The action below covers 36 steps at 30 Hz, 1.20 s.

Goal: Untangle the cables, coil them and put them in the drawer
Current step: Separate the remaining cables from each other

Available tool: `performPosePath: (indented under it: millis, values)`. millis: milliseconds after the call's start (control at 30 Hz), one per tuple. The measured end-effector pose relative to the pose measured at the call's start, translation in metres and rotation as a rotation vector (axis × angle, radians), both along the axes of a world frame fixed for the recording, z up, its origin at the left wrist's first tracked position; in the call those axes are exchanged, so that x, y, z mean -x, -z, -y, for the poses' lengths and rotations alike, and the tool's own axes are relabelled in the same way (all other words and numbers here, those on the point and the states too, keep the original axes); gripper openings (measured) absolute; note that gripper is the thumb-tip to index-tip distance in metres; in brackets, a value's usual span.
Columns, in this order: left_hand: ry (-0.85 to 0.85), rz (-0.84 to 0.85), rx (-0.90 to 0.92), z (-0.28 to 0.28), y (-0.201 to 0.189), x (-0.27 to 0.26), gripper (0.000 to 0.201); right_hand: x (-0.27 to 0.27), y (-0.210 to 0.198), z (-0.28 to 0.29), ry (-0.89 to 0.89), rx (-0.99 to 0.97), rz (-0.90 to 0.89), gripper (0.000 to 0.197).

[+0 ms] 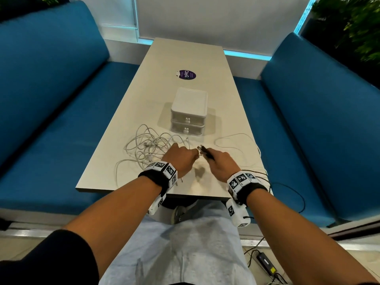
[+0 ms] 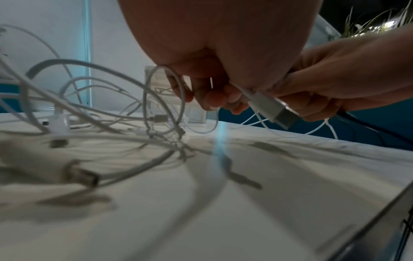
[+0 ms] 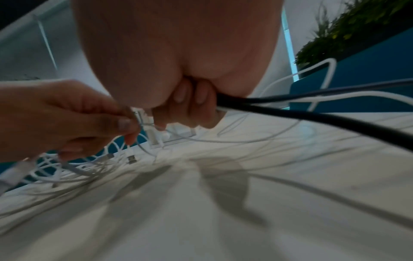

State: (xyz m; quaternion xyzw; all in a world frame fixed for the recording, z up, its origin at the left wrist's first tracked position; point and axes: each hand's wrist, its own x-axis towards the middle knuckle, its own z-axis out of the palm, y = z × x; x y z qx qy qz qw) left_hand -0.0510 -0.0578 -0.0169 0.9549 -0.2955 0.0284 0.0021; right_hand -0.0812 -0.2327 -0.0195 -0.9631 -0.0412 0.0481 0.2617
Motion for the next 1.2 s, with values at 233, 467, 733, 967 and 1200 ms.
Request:
performPosePath:
  millis: [233, 467, 733, 967, 1200]
  values:
    - [-0.019, -0.198, 0.123, -0.005, 0.01, -0.001, 0.029, -0.001, -0.003, 0.002, -0.027, 0.059, -0.099, 0.016]
    - [-0.002, -0.246, 0.152, -0.006, 0.012, -0.003, 0.031, -0.005, 0.004, 0.038, 0.221, 0.335, -0.111, 0.025]
    - [-0.048, -0.249, 0.205, 0.016, 0.012, 0.003, 0.035, 0.003, -0.001, 0.008, -0.058, 0.093, -0.026, 0.023]
    - [-0.061, -0.157, 0.333, -0.006, 0.01, 0.003, 0.03, 0.002, -0.008, 0.026, 0.232, 0.46, -0.129, 0.024]
    - [-0.246, -0.103, 0.411, -0.024, 0.007, -0.005, 0.025, 0.001, -0.017, 0.047, 0.507, 0.394, -0.07, 0.024]
